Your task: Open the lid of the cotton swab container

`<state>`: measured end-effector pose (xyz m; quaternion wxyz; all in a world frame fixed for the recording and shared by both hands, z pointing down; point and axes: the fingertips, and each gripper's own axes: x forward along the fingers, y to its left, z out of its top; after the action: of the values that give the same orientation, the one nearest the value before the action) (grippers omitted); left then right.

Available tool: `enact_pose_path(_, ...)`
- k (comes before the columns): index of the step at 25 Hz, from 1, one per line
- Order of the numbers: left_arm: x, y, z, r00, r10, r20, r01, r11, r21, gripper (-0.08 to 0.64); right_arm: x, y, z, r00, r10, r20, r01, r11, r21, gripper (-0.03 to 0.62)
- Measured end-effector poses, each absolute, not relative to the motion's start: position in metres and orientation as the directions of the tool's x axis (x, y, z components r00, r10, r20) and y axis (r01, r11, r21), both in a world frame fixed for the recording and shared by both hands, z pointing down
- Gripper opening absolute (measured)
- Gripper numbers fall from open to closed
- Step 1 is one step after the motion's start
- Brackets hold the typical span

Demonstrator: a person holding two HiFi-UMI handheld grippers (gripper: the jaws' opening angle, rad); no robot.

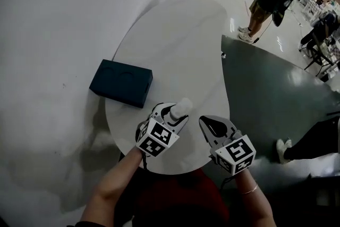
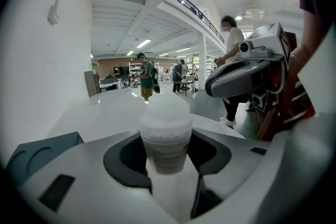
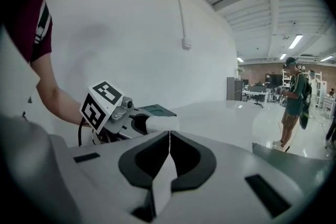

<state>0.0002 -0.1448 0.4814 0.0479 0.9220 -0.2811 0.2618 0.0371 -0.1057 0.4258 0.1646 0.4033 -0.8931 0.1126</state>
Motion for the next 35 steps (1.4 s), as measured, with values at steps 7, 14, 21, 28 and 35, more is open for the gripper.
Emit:
enact_pose_path(7, 0.013, -0.133, 0.478, 0.734, -0.453, 0.506, -0.496, -0.867, -0.057, 0.222, 0.028, -0.102, 0.415, -0.633, -0.652, 0.417, -0.698, 0.714, 0.055, 0.017)
enact_pose_path(14, 0.021, -0.128, 0.48, 0.742, -0.429, 0.516, -0.469, -0.881, -0.057, 0.222, 0.029, -0.103, 0.413, -0.648, -0.589, 0.482, -0.619, 0.777, 0.117, 0.018)
enact_pose_path(21, 0.022, -0.125, 0.48, 0.735, -0.43, 0.525, -0.47, -0.88, -0.063, 0.222, 0.023, -0.097, 0.416, -0.662, -0.502, 0.557, -0.453, 0.86, 0.236, 0.025)
enact_pose_path(28, 0.027, -0.121, 0.479, 0.731, -0.428, 0.532, -0.471, -0.88, -0.061, 0.222, 0.014, -0.094, 0.414, -0.667, -0.416, 0.618, -0.253, 0.907, 0.337, 0.094)
enact_pose_path(35, 0.032, -0.117, 0.485, 0.72, -0.403, 0.565, -0.453, -0.89, -0.058, 0.222, 0.019, -0.09, 0.421, -0.575, -0.355, 0.737, 0.043, 0.887, 0.46, 0.144)
